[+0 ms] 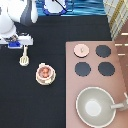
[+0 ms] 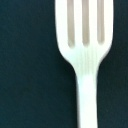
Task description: Take the lid off the pot, put the pot on the plate, and use the tool to push the pot to the front of the table.
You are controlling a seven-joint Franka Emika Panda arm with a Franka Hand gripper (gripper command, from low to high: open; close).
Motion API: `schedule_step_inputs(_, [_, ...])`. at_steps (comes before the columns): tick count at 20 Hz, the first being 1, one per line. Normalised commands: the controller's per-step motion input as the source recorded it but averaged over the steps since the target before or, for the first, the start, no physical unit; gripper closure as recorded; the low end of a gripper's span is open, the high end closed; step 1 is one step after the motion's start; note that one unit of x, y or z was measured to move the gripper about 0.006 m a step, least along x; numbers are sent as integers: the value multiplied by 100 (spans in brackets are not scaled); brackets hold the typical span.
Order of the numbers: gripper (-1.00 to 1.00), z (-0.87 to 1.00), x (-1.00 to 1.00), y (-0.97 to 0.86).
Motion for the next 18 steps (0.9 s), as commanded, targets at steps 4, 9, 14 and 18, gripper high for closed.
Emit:
schedule_step_inputs(4, [-100,-64,-25,-1])
schedule_step_inputs(9, [-100,-60,-22,2])
schedule_step_inputs(14, [100,-49,-51,1])
schedule_step_inputs(18, [100,-7,-58,0])
